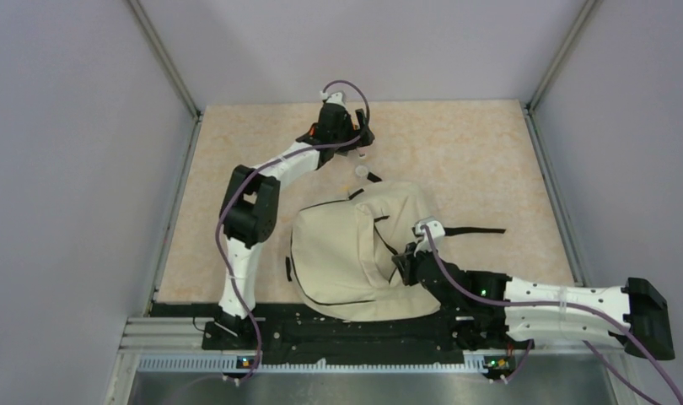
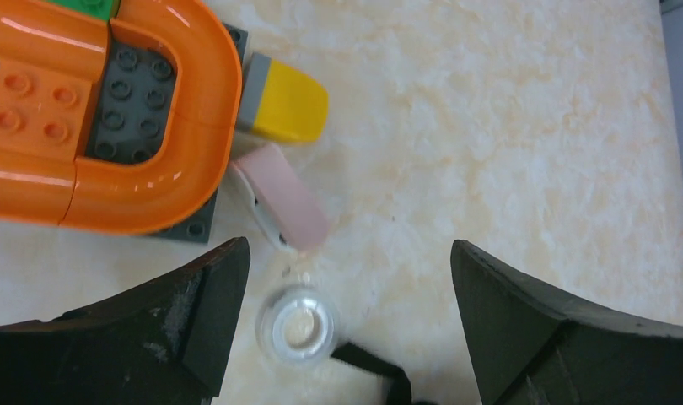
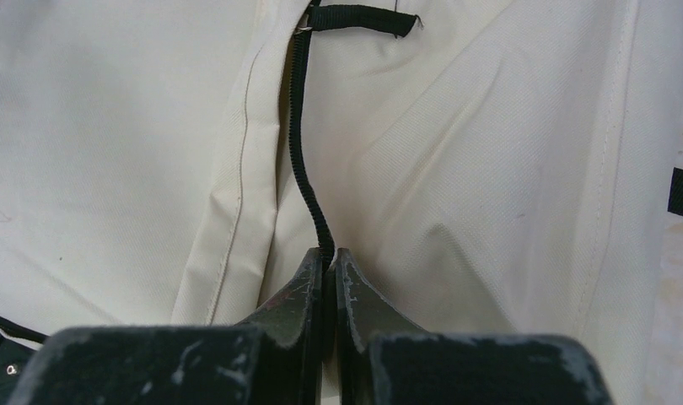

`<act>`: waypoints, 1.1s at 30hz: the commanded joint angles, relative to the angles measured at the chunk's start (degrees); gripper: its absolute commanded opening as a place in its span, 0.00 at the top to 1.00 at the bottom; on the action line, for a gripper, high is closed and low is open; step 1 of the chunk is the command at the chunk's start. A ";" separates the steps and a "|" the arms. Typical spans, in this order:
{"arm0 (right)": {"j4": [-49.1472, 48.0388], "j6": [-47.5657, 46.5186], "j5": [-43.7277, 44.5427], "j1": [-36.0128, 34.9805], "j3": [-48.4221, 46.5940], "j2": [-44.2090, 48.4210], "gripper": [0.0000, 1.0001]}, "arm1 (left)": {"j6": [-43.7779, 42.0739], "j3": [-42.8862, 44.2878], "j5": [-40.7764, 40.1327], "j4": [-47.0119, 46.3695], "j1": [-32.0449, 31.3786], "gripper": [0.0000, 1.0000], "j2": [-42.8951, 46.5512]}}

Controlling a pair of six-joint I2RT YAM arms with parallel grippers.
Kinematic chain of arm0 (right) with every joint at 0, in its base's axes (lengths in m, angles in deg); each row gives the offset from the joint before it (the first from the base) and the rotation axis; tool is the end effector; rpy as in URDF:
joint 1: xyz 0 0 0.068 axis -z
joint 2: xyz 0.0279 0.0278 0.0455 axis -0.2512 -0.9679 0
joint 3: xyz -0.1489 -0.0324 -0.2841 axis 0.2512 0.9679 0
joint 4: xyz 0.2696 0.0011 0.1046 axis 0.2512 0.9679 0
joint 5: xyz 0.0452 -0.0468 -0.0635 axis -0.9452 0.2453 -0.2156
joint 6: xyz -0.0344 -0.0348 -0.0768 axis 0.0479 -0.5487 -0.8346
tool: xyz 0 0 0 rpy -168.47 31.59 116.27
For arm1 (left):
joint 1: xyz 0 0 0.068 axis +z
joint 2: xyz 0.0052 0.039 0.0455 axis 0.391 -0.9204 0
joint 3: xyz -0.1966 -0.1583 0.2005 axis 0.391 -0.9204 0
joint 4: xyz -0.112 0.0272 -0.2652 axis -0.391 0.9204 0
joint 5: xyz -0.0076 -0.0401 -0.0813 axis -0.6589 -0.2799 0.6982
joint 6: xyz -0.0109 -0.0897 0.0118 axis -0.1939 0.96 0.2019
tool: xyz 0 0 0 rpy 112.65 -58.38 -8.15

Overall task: Pack the student bag
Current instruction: Pick up the stationery from the center of the board.

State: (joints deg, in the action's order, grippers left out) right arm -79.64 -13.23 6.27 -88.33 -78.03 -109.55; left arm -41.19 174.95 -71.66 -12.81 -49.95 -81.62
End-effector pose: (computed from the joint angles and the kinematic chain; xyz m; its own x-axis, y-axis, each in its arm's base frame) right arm 0.1023 0.1738 0.2215 -0.4694 0.0438 -0.8819 -0.4176 0.8690 0.2655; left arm 0.5250 -0.2699 0.2327 -0.6136 -0.2978 -0.7313 0.1737 0.8525 -0.4930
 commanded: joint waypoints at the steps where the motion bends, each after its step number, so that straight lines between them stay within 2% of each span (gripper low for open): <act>1: 2.26 -0.48 1.14 -0.53 -0.37 0.19 1.00 | 0.37 14.88 -1.37 6.11 0.47 0.07 -9.40; 6: 0.23 -2.46 0.61 -0.56 0.10 0.64 1.00 | 0.58 28.74 -4.70 12.02 1.18 0.09 -19.38; 10: -1.64 -4.12 0.25 -0.51 0.37 0.11 1.00 | 0.95 32.74 -6.79 15.27 1.32 0.12 -22.71; 17: -3.02 -4.84 -0.53 -0.56 0.53 -0.69 1.00 | 1.32 28.08 -8.48 15.13 1.19 0.15 -21.45; 24: -3.83 -4.11 -1.18 -0.54 1.44 -0.41 1.00 | 0.00 21.98 -8.81 13.11 0.54 0.26 -17.90; 28: -4.25 -4.00 -1.55 -0.57 1.53 -0.41 1.00 | -0.25 20.23 -8.37 12.57 0.33 0.43 -16.68; 31: -4.28 -3.87 -1.81 -0.56 1.36 -0.52 1.00 | -0.18 19.05 -8.33 12.34 0.27 0.49 -15.75; 33: -4.20 -3.52 -1.77 -0.54 1.45 -0.55 1.00 | 0.02 16.17 -9.43 9.99 0.16 0.58 -13.89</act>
State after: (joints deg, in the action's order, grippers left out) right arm -83.12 -16.95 5.37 -88.41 -76.94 -110.18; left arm -40.16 195.45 -79.18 -2.73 -49.76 -100.50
